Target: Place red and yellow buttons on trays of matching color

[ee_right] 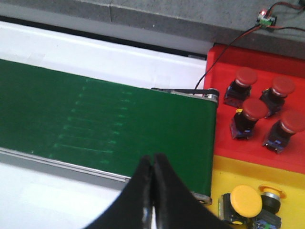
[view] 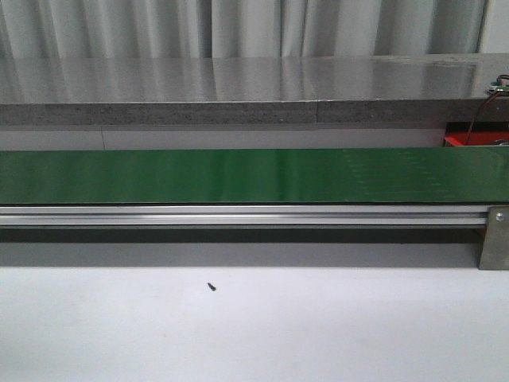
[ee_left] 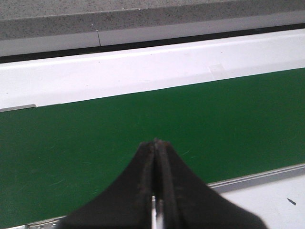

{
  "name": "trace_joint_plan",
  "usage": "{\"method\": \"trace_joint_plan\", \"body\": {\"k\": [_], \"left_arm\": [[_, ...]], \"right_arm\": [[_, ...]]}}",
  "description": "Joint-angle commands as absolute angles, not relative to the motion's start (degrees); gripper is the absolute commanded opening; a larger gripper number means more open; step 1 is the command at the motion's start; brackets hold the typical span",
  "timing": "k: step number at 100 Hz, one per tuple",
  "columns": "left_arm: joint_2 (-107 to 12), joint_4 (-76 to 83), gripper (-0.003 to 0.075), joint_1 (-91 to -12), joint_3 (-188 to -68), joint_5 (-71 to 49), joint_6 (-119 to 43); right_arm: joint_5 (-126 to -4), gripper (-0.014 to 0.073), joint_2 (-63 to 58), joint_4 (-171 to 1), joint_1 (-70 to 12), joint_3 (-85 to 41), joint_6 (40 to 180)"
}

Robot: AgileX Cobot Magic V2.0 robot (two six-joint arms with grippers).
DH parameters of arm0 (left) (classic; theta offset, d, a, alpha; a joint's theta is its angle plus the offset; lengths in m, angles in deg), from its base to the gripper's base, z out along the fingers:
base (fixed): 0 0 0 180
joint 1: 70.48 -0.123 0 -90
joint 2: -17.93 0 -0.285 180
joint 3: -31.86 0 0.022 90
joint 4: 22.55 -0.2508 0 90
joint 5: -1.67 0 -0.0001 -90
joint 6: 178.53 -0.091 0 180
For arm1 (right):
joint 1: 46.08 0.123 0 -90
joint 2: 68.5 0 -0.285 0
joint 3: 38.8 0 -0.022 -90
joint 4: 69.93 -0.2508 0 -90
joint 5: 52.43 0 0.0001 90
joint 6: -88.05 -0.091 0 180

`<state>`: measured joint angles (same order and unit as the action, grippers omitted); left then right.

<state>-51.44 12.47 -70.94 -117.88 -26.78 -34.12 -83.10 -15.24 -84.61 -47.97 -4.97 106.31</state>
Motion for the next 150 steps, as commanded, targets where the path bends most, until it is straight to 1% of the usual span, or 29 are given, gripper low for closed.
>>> {"method": "trace_joint_plan", "body": {"k": [1,21,35,62,90,96,119,150], "left_arm": [[-50.28,14.18,-0.002,-70.62,-119.48,-24.18,-34.09],[-50.28,14.18,-0.002,-70.62,-119.48,-24.18,-34.09],[-50.28,14.18,-0.002,-70.62,-119.48,-24.18,-34.09],[-50.28,14.18,-0.002,-70.62,-119.48,-24.18,-34.09],[-50.28,14.18,-0.002,-70.62,-119.48,-24.18,-34.09],[-50.28,14.18,-0.002,-70.62,-119.48,-24.18,-34.09],[-50.39,14.18,-0.002,-70.62,-119.48,-24.18,-34.09],[-50.39,14.18,-0.002,-70.62,-119.48,-24.18,-34.09]], "right_arm": [[-76.58,-0.007,-19.06,-82.83,-47.8,-4.02,105.97],[-70.68,-0.007,-28.99,-71.86,-45.18,4.5,97.12],[-66.32,-0.007,-36.49,-67.13,-45.04,11.45,90.31],[-59.72,-0.007,-49.93,-66.59,-45.04,25.57,85.32],[-58.7,-0.007,-60.97,-66.59,-45.04,33.93,83.89],[-58.7,-0.007,-62.49,-66.59,-45.04,34.99,83.89],[-55.48,-0.007,-62.28,-66.59,-45.24,39.06,83.89],[-55.95,-0.007,-62.28,-66.59,-45.24,39.04,83.89]]}}
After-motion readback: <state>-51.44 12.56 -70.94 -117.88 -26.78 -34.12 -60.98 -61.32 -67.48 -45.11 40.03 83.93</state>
